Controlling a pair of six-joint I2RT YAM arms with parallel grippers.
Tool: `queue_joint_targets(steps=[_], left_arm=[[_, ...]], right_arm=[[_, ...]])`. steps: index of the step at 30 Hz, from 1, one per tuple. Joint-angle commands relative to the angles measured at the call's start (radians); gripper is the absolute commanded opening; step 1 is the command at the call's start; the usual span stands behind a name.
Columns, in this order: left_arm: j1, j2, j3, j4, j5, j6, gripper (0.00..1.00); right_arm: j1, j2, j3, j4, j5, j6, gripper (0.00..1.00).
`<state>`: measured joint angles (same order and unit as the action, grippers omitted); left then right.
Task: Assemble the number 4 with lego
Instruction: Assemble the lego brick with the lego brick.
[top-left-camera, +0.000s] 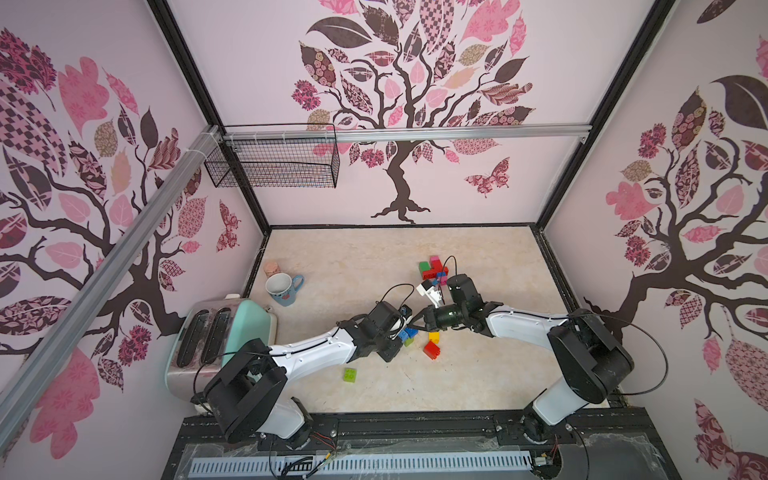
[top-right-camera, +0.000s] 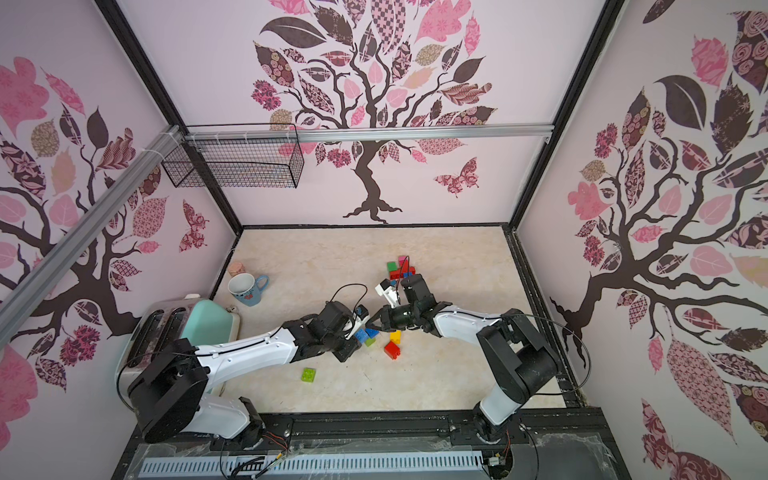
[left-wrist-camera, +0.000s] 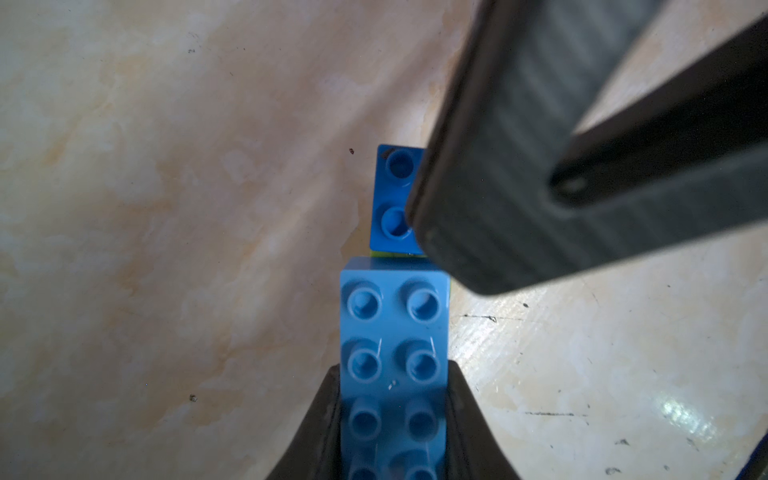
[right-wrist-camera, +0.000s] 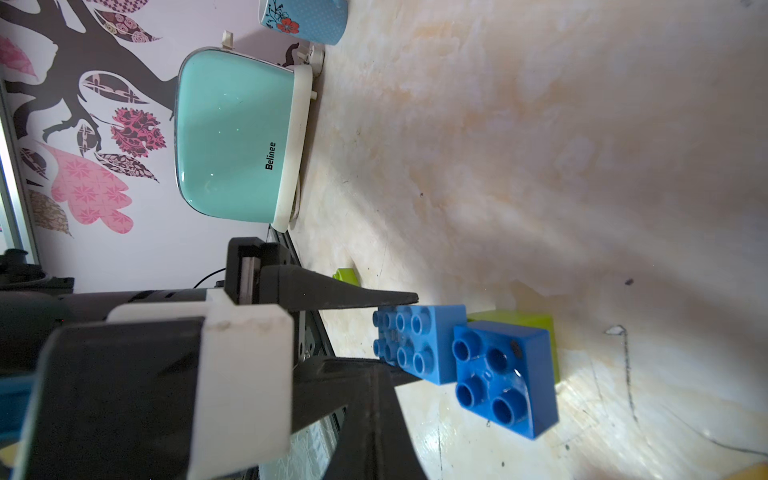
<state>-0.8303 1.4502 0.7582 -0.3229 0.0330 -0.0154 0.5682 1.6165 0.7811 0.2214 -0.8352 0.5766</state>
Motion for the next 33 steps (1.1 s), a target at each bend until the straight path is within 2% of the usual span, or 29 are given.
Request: queue_joint_targets(steps=[1,13,17,21,27,30,33], left_arm=[[0.005,0.020,0.043,0.014,0.034,0.024,0.00],[0.005,0.082,0.075,-0.039,0.050,0.022,0.00],[0.010,0.085,0.079,-0.048,0.050,0.011,0.00],[0.014,0.101,0.111,-0.091,0.062,0.005,0.00],[0.010,0.132,0.188,-0.197,0.059,0.011,0.00],[0.004,0.131,0.194,-0.220,0.010,0.011,0.22],[0.003,0.105,0.177,-0.207,-0.020,0.004,0.37]], right_arm=[[0.007,0.042,0.033,0.015,-0.027,0.014,0.00],[0.009,0.138,0.061,-0.052,-0.058,0.006,0.00],[0.009,0.176,0.094,-0.239,0.053,-0.040,0.00],[0.007,0.188,0.094,-0.344,0.185,-0.050,0.00],[0.007,0.221,0.096,-0.395,0.260,-0.034,0.00],[0.007,0.221,0.083,-0.382,0.267,-0.019,0.00],[0.006,0.214,0.072,-0.372,0.270,-0.009,0.00]])
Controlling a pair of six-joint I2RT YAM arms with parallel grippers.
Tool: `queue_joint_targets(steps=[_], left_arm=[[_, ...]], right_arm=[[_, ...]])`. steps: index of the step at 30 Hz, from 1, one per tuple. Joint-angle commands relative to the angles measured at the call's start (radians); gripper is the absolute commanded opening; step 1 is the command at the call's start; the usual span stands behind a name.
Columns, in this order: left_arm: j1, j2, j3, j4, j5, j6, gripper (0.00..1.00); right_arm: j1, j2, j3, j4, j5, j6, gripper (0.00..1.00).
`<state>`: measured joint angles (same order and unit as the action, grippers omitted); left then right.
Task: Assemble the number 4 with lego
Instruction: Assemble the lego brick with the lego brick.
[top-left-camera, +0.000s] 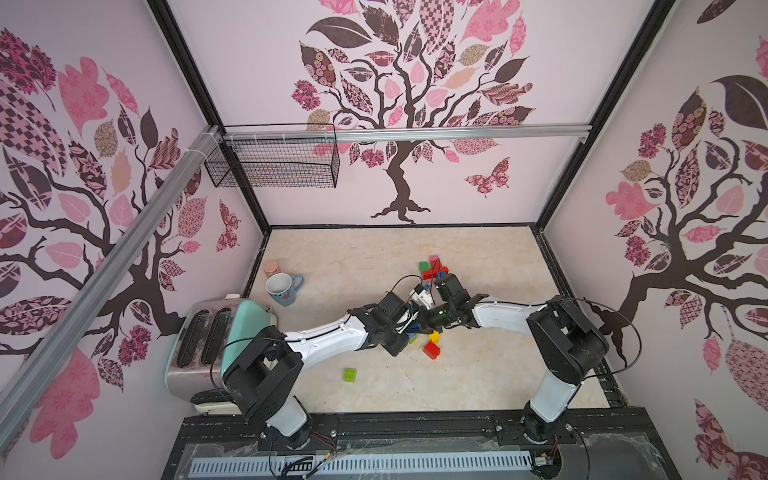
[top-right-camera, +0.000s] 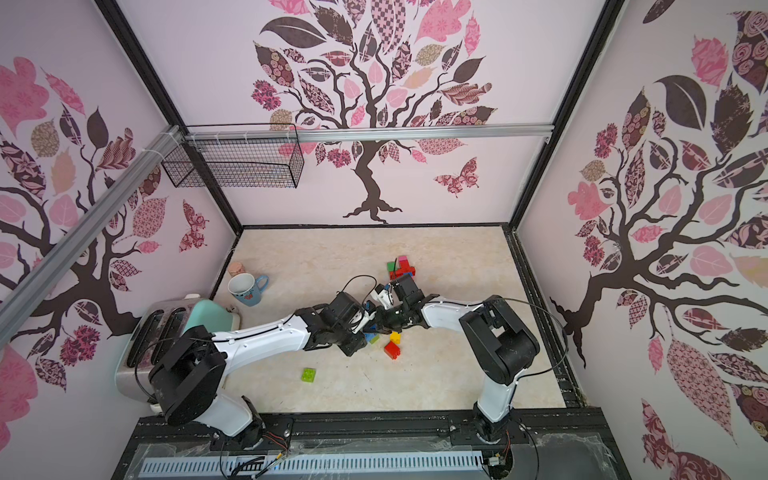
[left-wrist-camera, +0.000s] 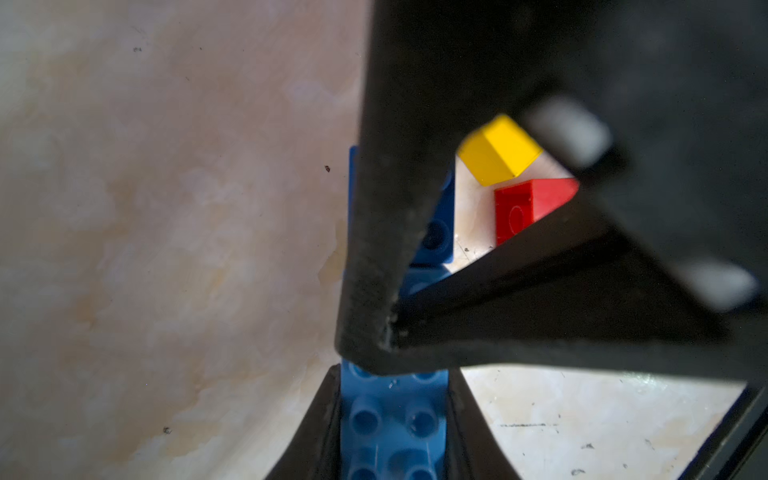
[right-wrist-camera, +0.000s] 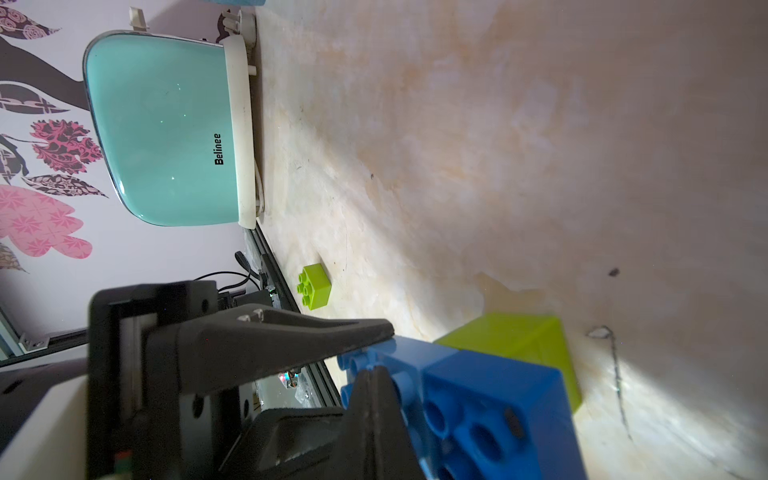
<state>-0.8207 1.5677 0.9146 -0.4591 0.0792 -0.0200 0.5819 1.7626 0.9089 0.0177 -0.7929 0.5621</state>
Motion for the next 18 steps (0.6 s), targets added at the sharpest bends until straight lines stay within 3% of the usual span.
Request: queue_joint_targets(steps=[1,14,18], left_arm=[[-0.006,-0.019,0.016,-0.067,-0.071,0.005,0.39],[-0.043,0.032,0.034,-0.056,-0.112,0.015,0.39],[-0.044,0.033,0.033,-0.055,-0.153,-0.008,0.47]], right_arm=[[-0.010,0.066,-0.058,-0.165,0.227,0.008,0.00],[-0.010,0.065,-0.076,-0.143,0.213,0.019,0.00],[-0.010,0.064,-0.080,-0.139,0.213,0.019,0.00]])
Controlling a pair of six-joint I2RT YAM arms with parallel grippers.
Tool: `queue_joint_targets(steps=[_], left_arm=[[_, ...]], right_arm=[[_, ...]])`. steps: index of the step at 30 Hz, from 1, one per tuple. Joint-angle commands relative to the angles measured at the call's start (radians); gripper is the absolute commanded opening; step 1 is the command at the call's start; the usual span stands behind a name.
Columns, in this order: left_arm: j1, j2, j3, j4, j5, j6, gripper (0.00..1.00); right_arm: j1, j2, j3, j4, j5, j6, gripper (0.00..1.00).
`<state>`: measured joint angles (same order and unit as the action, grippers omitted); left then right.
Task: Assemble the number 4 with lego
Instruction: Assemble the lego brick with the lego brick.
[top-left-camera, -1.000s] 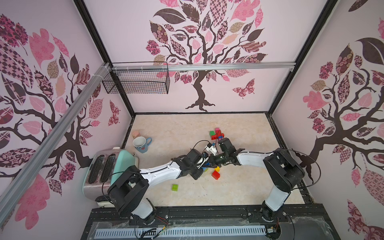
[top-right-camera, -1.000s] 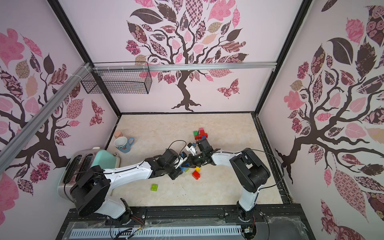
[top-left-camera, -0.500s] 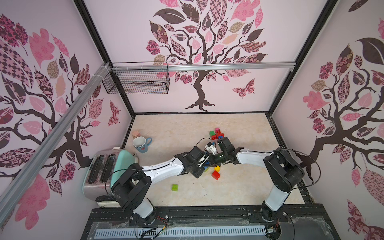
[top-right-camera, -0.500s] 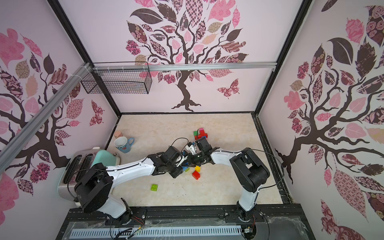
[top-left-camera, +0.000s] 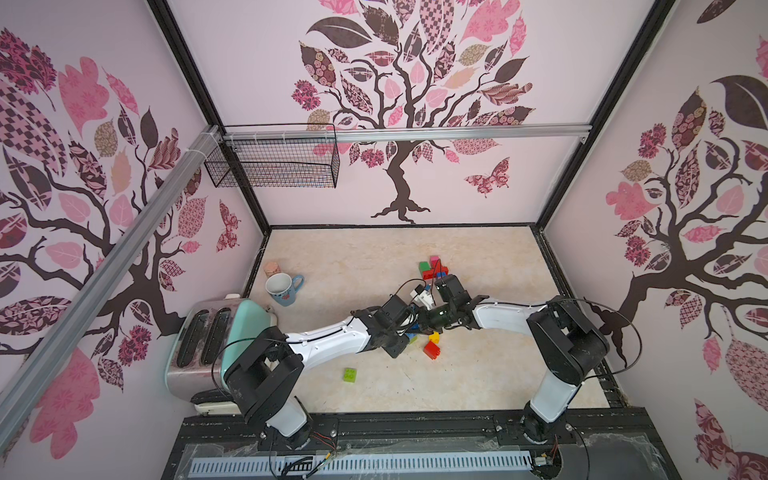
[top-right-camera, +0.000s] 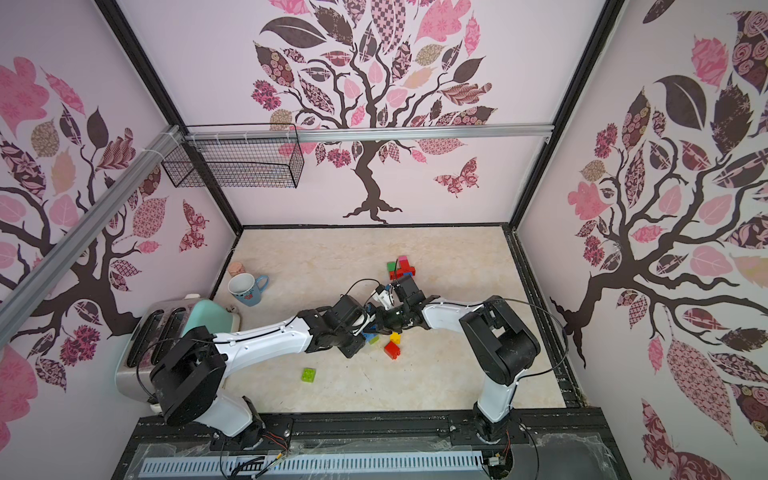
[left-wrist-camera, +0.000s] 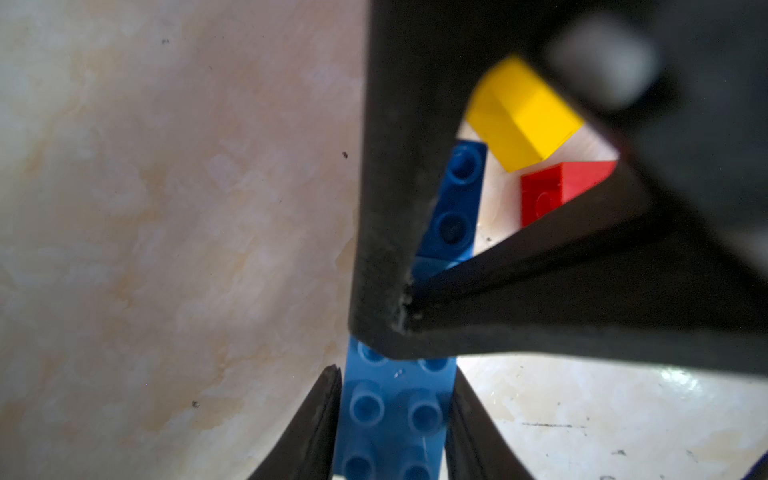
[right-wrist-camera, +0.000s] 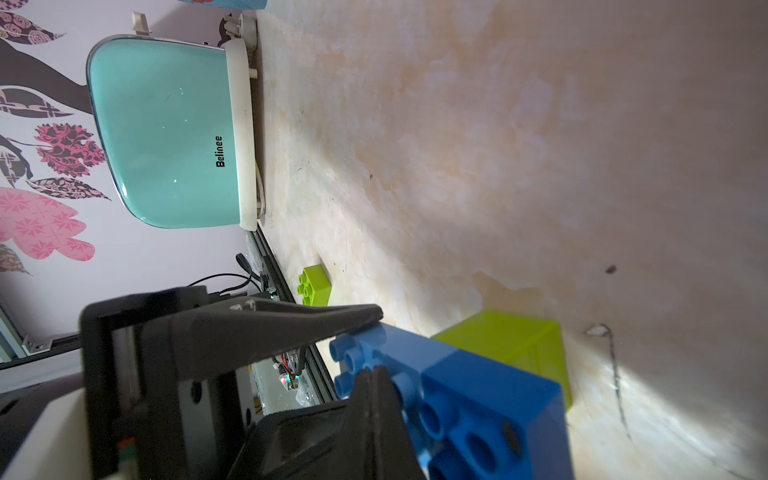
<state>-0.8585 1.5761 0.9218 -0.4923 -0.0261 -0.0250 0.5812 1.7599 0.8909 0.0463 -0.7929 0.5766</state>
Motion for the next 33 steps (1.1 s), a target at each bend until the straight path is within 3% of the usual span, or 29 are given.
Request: queue_joint_targets(steps=[1,5,13,20,26,33], left_arm=[[-0.006,0.022,0.026,-0.022,-0.057,-0.009,0.51],[-0.006,0.028,0.027,-0.025,-0.061,-0.007,0.59],[-0.006,0.049,0.039,-0.019,-0.092,-0.008,0.64],[-0.003,0.041,0.015,0.029,-0.145,-0.034,0.69],[-0.002,0.038,0.008,0.055,-0.183,-0.041,0.74],[-0.002,0.005,-0.007,0.057,-0.168,-0.050,0.75]], right_arm=[[-0.008,0.067,-0.061,-0.167,0.212,0.003,0.00],[-0.009,0.063,-0.061,-0.164,0.210,0.001,0.00],[-0.009,0.050,-0.069,-0.155,0.209,0.002,0.00],[-0.007,-0.055,-0.052,-0.161,0.256,0.009,0.00],[-0.006,-0.055,-0.016,-0.145,0.213,0.006,0.00],[-0.007,-0.115,0.011,-0.101,0.189,0.025,0.19]])
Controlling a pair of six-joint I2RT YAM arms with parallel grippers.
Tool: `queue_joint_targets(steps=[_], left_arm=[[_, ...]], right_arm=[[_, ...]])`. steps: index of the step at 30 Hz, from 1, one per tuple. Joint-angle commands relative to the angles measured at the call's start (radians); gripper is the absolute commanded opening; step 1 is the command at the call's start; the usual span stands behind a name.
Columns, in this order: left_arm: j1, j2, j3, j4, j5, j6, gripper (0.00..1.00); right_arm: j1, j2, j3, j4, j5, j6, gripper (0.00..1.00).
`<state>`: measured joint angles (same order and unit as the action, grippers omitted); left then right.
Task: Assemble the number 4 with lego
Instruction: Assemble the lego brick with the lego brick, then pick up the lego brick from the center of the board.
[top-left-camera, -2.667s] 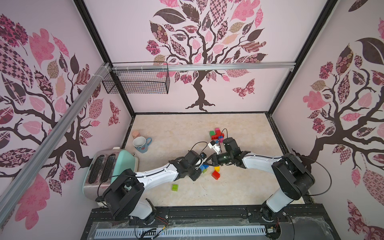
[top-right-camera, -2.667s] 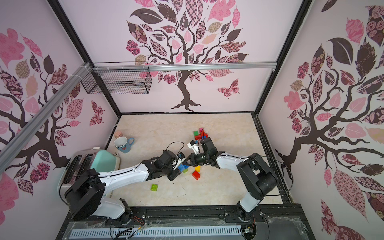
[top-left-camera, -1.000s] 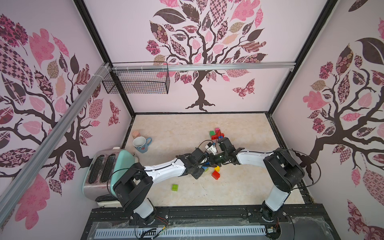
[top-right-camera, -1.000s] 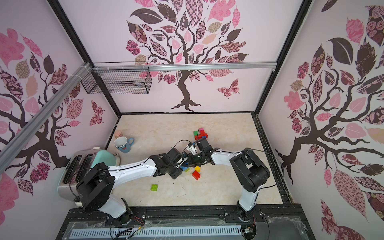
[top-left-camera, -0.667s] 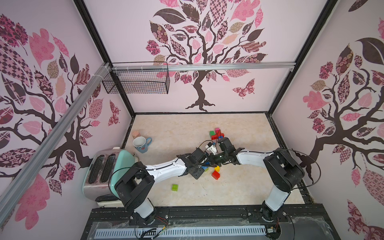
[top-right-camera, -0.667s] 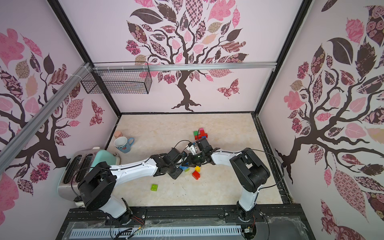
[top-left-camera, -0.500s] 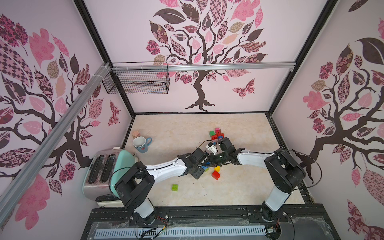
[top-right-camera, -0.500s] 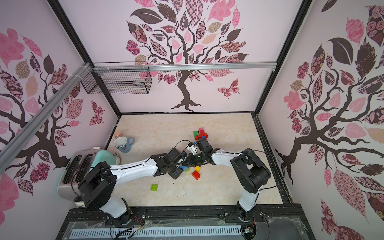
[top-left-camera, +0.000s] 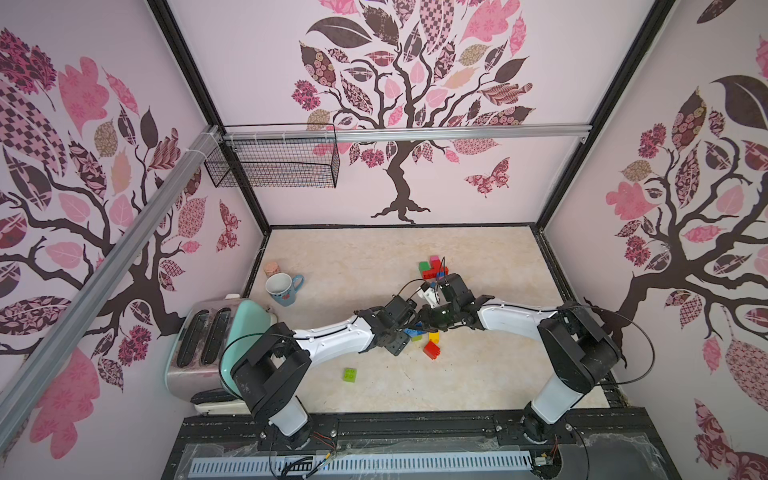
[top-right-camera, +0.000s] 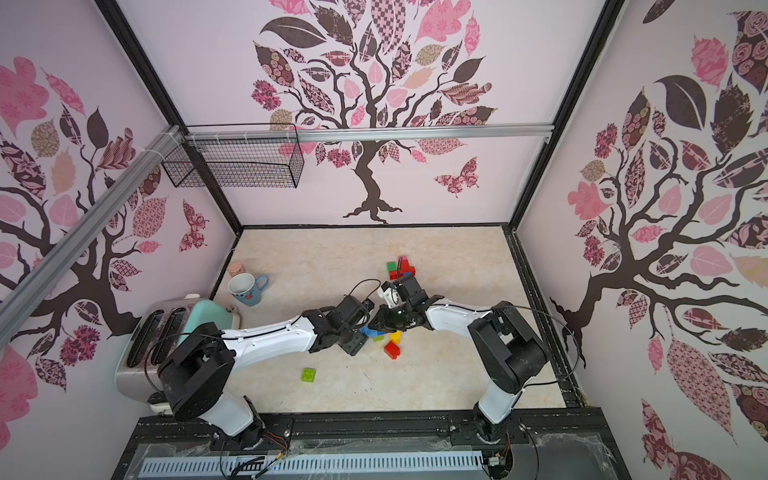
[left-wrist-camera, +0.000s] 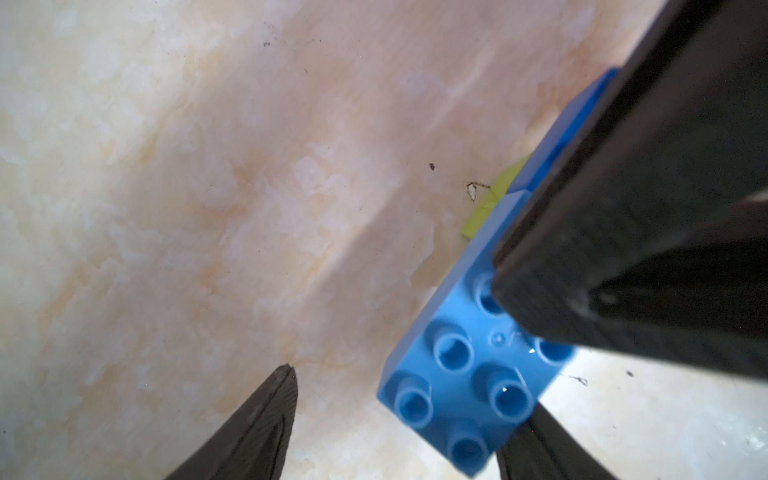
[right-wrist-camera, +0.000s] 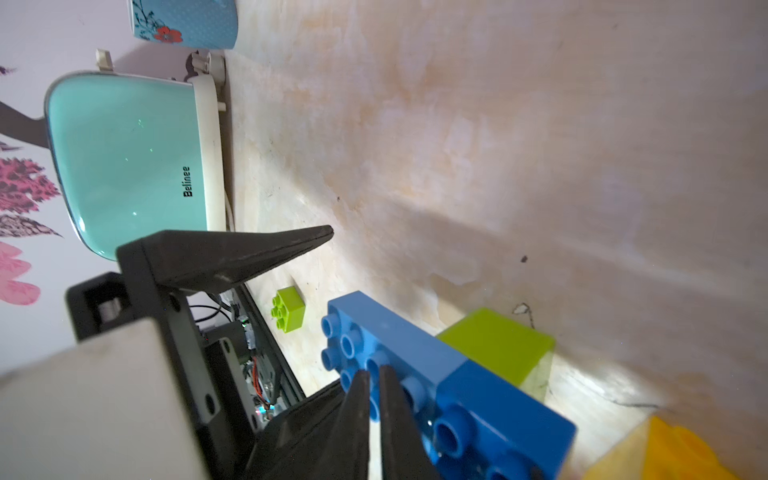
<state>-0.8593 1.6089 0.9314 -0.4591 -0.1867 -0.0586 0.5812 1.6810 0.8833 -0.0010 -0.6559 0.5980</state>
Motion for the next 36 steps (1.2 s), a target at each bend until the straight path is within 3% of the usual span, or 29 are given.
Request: queue_joint_targets(steps=[1,5,9,12,17,21,26,30,33,36], left_arm=[[-0.002,-0.037,-0.021,0.023,-0.002,-0.020,0.75],[-0.002,-0.090,-0.049,0.024,0.002,-0.042,0.77],[-0.001,-0.160,-0.082,0.024,-0.012,-0.067,0.82],[-0.001,-0.214,-0.099,0.026,-0.035,-0.092,0.97],[0.009,-0.291,-0.115,0.042,-0.072,-0.137,0.98],[0.010,-0.322,-0.105,0.049,-0.167,-0.174,0.98],[0.011,-0.331,-0.075,0.024,-0.228,-0.151,0.98],[0.011,-0.349,-0.076,0.054,-0.137,-0.139,0.98],[0.010,-0.382,-0.113,0.129,-0.112,-0.193,0.98],[0.011,-0.412,-0.134,0.162,-0.170,-0.259,0.98]], right_arm=[[-0.007,-0.050,0.023,-0.051,0.050,0.002,0.24],[-0.007,-0.110,0.026,-0.077,0.081,-0.021,0.42],[-0.009,-0.176,0.010,-0.135,0.176,-0.056,0.53],[-0.009,-0.239,-0.024,-0.163,0.265,-0.073,0.61],[-0.009,-0.373,-0.119,-0.160,0.374,-0.118,0.74],[-0.006,-0.456,-0.187,-0.179,0.370,-0.167,0.83],[0.039,-0.528,-0.273,-0.198,0.390,-0.169,0.86],[0.049,-0.512,-0.302,-0.252,0.438,-0.166,0.87],[0.049,-0.470,-0.300,-0.247,0.403,-0.192,0.88],[0.067,-0.400,-0.267,-0.243,0.387,-0.259,0.88]])
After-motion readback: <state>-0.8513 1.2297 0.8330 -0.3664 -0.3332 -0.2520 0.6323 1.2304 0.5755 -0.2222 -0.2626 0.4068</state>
